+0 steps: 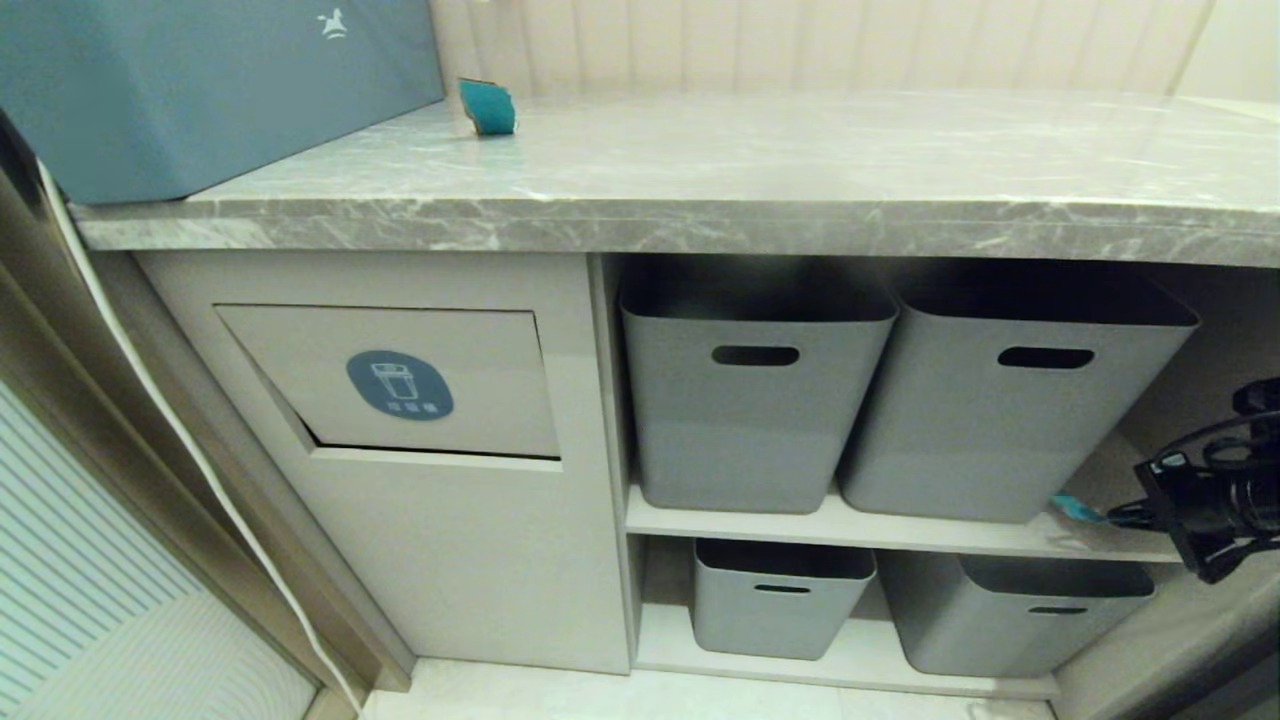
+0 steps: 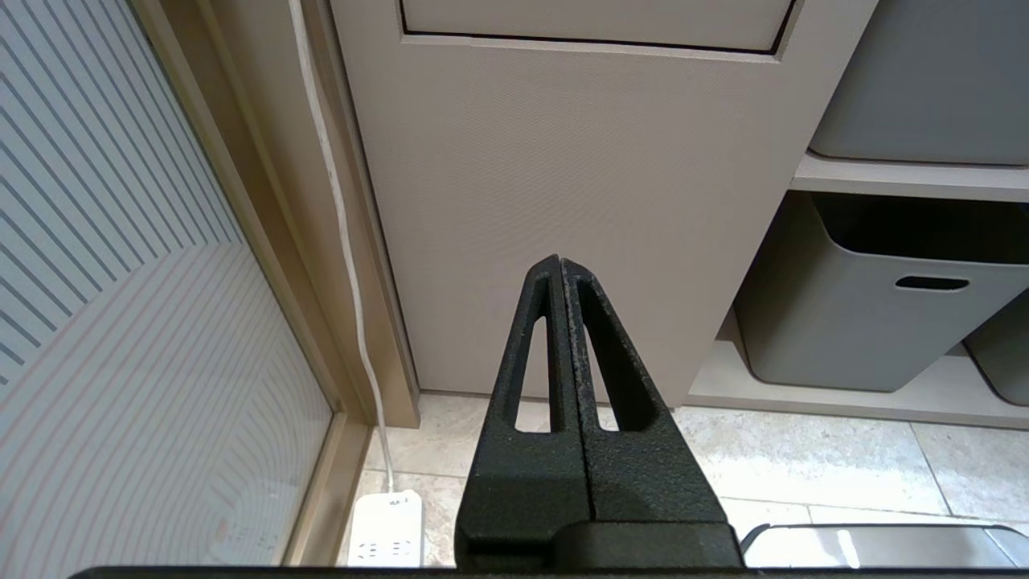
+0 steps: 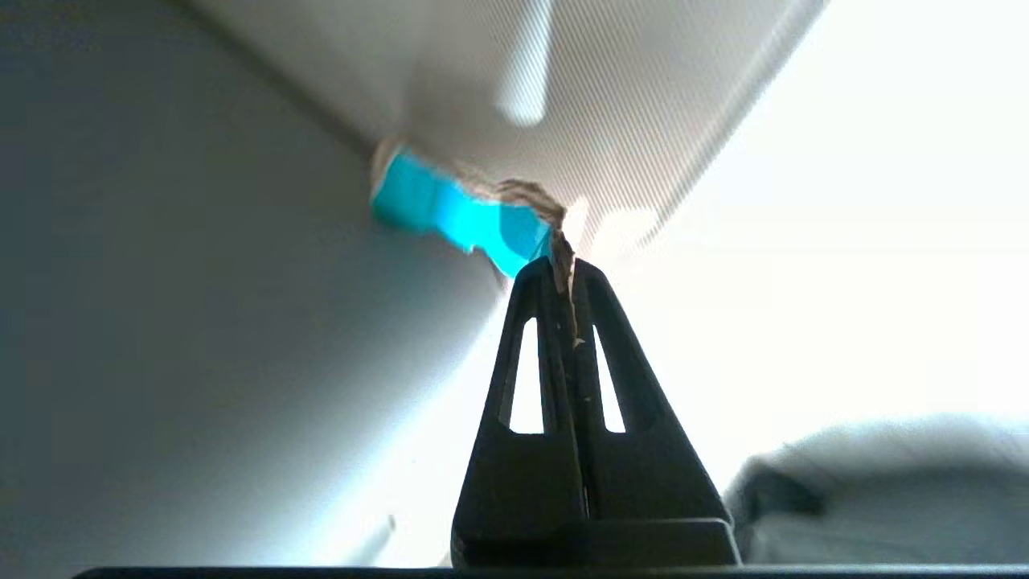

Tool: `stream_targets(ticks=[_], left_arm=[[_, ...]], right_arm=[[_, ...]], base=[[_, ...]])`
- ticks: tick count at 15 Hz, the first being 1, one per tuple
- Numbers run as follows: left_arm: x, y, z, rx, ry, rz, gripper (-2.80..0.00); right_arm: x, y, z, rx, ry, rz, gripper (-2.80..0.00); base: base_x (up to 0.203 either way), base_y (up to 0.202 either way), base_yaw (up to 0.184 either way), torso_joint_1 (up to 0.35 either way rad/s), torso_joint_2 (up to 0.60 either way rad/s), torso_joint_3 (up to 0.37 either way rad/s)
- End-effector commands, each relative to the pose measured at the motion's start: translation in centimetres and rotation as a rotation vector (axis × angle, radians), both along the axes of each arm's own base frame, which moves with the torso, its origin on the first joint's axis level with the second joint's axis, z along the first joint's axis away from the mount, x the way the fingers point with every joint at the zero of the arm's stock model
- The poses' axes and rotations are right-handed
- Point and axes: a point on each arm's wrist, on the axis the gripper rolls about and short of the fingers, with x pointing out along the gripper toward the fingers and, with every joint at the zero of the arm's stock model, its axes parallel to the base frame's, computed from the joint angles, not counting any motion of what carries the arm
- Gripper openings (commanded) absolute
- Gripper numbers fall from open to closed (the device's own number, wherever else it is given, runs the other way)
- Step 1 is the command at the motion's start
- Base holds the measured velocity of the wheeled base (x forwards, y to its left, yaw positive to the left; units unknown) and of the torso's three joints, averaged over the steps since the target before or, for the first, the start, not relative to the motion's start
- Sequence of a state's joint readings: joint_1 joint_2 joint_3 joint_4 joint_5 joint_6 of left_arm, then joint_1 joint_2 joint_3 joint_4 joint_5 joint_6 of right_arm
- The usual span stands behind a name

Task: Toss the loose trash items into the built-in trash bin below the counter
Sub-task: Pick up the garbage, then hand it to the other hand

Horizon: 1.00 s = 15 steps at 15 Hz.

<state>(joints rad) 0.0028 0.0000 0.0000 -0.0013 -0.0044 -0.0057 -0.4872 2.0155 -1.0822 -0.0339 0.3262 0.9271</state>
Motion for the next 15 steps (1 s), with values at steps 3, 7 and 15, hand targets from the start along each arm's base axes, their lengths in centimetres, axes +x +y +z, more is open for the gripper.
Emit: stream_targets(ticks=[3, 7, 15], left_arm=[[0.0, 0.0, 0.0, 0.0, 0.003, 0.0, -2.8], [0.0, 0.0, -0.1, 0.0, 0.004, 0.0, -2.8], [0.0, 0.0, 0.0, 0.0, 0.003, 0.0, -2.8]], right_arm=[[-6.7, 3.2, 3.8, -0.051, -0.048, 0.021, -2.8], [-16.4, 8.0, 3.8, -0.226, -0.043, 0.139, -2.8], [-20.1, 18.0, 6.0, -0.593, -0.388, 0.822, -2.8]], base=[[0.0, 0.0, 0.0, 0.0, 0.0, 0.0], [0.0, 0.0, 0.0, 0.0, 0.0, 0.0], [0.0, 0.0, 0.0, 0.0, 0.0, 0.0]])
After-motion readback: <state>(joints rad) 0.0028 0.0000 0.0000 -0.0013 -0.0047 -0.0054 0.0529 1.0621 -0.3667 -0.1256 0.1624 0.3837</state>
